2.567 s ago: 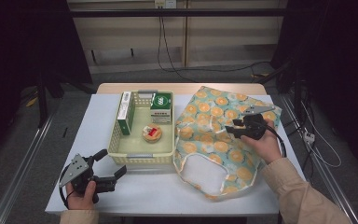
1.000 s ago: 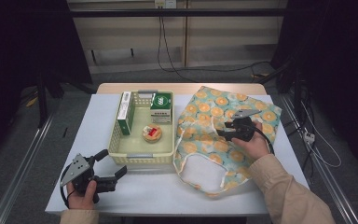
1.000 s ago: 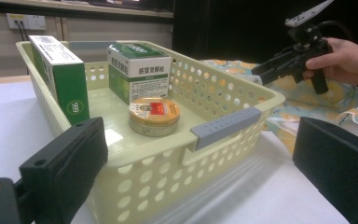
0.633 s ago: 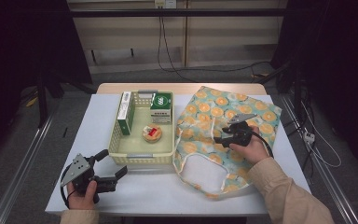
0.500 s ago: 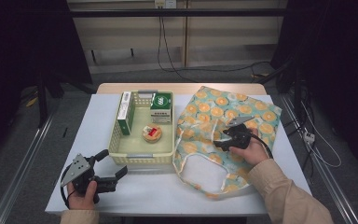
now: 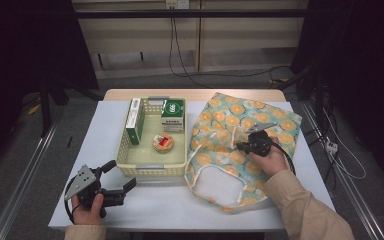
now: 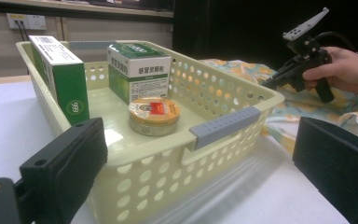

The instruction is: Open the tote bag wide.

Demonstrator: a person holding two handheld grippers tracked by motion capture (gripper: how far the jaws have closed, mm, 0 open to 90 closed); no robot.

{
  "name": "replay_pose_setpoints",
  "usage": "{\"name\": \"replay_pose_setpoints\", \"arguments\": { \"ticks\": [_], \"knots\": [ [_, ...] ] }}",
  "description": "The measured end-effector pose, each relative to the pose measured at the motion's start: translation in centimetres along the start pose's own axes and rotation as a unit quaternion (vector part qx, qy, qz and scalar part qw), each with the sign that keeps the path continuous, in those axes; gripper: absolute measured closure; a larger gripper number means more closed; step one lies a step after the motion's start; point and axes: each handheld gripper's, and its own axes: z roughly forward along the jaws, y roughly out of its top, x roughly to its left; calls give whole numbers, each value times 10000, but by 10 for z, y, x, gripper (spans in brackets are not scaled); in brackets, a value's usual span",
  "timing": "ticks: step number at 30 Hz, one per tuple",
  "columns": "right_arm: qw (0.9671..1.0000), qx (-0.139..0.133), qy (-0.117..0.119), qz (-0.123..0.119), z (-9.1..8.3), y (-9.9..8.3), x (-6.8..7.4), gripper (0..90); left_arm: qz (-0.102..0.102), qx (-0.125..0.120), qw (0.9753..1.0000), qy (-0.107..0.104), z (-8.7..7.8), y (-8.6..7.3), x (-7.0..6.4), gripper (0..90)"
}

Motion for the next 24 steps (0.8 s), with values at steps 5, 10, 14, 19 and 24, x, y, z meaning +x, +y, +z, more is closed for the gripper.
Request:
{"name": "replay_pose_setpoints", "arguments": {
  "ticks": [5,10,14,19,24],
  "knots": [
    [9990,25,441,26,-17,9,20,898,33,23,10000,-17,1,0,-1,27],
    [9990,-312,307,63,-28,20,16,895,44,30,10000,-38,2,1,-2,27],
    [9985,-470,58,271,-19,21,-6,885,44,35,10000,-51,3,1,-3,27],
    [9983,-355,-228,396,5,12,-24,825,14,22,10000,-36,2,0,-1,27],
    [9988,-243,-206,379,17,9,-23,554,49,14,10000,-22,0,1,0,27]
  ]
}}
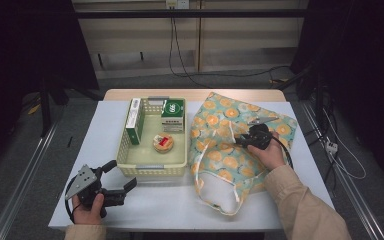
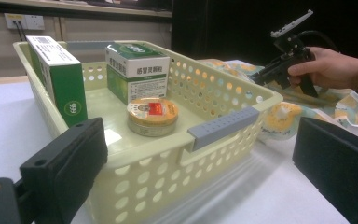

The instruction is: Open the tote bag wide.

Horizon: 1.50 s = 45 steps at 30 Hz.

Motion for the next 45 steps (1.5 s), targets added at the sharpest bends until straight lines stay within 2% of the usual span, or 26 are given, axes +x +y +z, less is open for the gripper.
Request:
{"name": "replay_pose_setpoints", "arguments": {
  "ticks": [2,4,6,8,9,11,12,13,15,19,21,25,27,32,35,38,43,45],
  "knots": [
    [9998,17,205,25,-1,1,3,467,-3,-12,10000,1,0,0,0,27],
    [9997,91,219,-98,-3,1,8,378,0,-6,10000,4,0,0,-1,27],
    [9990,144,300,-306,-5,0,13,379,-6,-5,10000,3,1,0,-1,27],
    [9982,208,322,-465,-5,-1,17,323,-13,8,10000,-4,1,0,-2,27],
    [9977,275,373,-485,-5,-2,19,333,-11,7,10000,-3,1,0,-2,27],
    [9971,244,228,-678,-3,-6,23,336,-13,12,10000,1,1,0,-2,27],
    [9975,235,194,-635,-3,-6,23,363,-9,14,10000,1,0,0,-2,27],
    [9979,214,155,-592,-3,-6,23,437,1,13,10000,10,0,0,-2,27],
    [9979,149,141,-616,-4,-5,19,645,-27,-1,10000,29,-1,1,-2,27],
    [9986,104,137,-491,-3,-5,15,823,13,-19,10000,32,-1,2,-2,27],
    [9990,139,195,-380,-3,-4,14,878,-2,-11,10000,12,0,3,-2,27],
    [9987,310,179,-359,-3,2,14,898,-20,-17,10000,-13,2,6,-3,27],
    [9989,325,213,-261,-6,6,14,899,-21,-23,10000,-41,2,9,-3,27],
    [9998,68,114,-133,-28,26,10,900,20,-58,9999,-105,1,22,-5,29],
    [9999,-82,104,-53,-42,39,7,900,15,-65,9998,-194,1,33,-6,28],
    [9998,-123,98,-115,-51,50,6,900,48,-53,9996,-264,2,45,-8,29],
    [9997,-143,83,-180,-58,63,9,900,56,39,9986,-520,11,71,-12,28],
    [9996,-141,71,-218,-59,67,10,900,135,102,9980,-613,17,81,-14,28]
  ]
}}
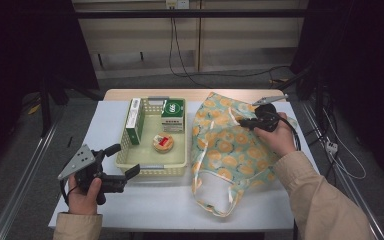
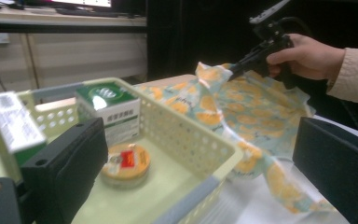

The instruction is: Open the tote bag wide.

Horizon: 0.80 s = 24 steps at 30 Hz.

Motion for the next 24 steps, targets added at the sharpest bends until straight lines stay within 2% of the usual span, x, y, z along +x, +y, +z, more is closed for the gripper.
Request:
{"name": "replay_pose_setpoints", "arguments": {
  "ticks": [4,8,16,24],
  "knots": [
    [9999,-86,37,47,-4,4,0,899,-59,81,9999,-107,14,16,0,28],
    [9999,-147,22,38,-10,8,-1,899,-45,126,9997,-190,28,24,4,28],
    [9997,-237,-46,45,-20,17,-4,899,-33,332,9993,-168,56,26,16,32],
    [9998,-204,-74,31,-19,17,-4,899,0,677,9976,-160,80,24,26,39]
  ]
}}
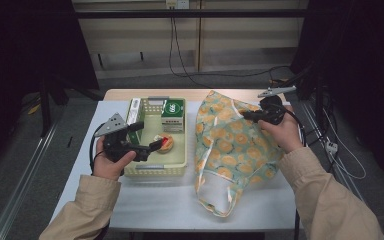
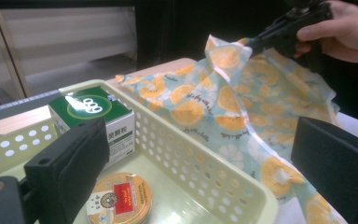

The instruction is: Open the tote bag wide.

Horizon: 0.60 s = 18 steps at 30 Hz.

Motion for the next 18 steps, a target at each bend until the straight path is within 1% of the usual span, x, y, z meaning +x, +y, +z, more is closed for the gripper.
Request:
{"name": "replay_pose_setpoints", "arguments": {
  "ticks": [2,4,5,8,14,16,18],
  "knots": [
    [10000,-1,10,0,0,0,0,899,60,74,10000,-22,5,1,2,39],
    [10000,9,9,5,1,0,1,899,35,121,9999,-43,10,1,4,41],
    [10000,12,11,4,1,0,1,899,39,147,9999,-30,12,1,6,41],
    [10000,10,30,6,2,0,2,899,64,271,9996,-75,19,1,9,42],
    [10000,-1,46,17,2,0,2,899,51,352,9993,-110,25,6,14,43],
    [10000,-12,60,37,2,-1,2,899,75,455,9989,-91,28,6,16,43],
    [10000,3,53,31,3,-1,2,899,96,521,9985,-132,32,7,17,43]
  ]
}}
